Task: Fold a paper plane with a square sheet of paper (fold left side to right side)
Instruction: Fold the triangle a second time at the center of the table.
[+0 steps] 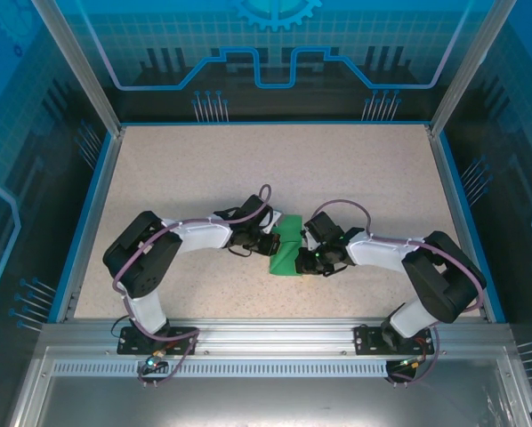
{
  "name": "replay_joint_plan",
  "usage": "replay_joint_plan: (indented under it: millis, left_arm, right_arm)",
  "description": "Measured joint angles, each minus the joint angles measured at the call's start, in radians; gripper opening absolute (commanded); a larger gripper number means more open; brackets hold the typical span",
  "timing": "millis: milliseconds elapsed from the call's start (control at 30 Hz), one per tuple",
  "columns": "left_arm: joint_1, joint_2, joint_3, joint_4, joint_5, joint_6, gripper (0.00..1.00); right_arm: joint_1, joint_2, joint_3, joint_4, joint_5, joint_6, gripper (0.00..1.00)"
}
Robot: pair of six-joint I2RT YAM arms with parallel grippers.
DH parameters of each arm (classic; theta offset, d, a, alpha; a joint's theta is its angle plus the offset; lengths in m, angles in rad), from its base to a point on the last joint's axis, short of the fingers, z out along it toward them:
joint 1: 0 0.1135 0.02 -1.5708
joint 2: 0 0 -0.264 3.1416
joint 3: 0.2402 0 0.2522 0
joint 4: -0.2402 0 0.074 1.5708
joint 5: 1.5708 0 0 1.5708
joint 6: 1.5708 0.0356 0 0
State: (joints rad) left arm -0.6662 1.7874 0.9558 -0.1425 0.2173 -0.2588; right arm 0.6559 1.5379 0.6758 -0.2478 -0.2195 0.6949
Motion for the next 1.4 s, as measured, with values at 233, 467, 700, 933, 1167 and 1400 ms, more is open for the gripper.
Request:
replay_joint_plan:
  millis: [233,467,700,933,1167,1400]
  left_arm:
    - [0.000,-0.004,0.000,-0.019,-0.003,0.004,0.00]
    - [0.000,-0.037,0.000,-0.045,-0.018,0.008,0.00]
    - [0.002,-0.044,0.000,-0.062,-0.031,0.025,0.00]
    - [0.002,-0.034,0.000,-0.063,-0.041,0.026,0.00]
    - [0.002,-0.017,0.006,-0.063,-0.040,0.026,0.00]
    - [0.002,-0.003,0.025,-0.062,-0.040,0.026,0.00]
  right_arm:
    - [0.001,0.001,0.003,-0.006,0.003,-0.008,0.10]
    - [0.003,0.003,0.005,-0.007,0.005,-0.009,0.10]
    - [0.005,0.005,0.008,-0.011,0.006,-0.016,0.10]
    - [0.005,0.007,0.013,-0.018,0.007,-0.016,0.10]
    - [0.005,0.007,0.014,-0.019,0.007,-0.017,0.10]
    - [0.005,0.011,0.018,-0.025,0.008,-0.020,0.10]
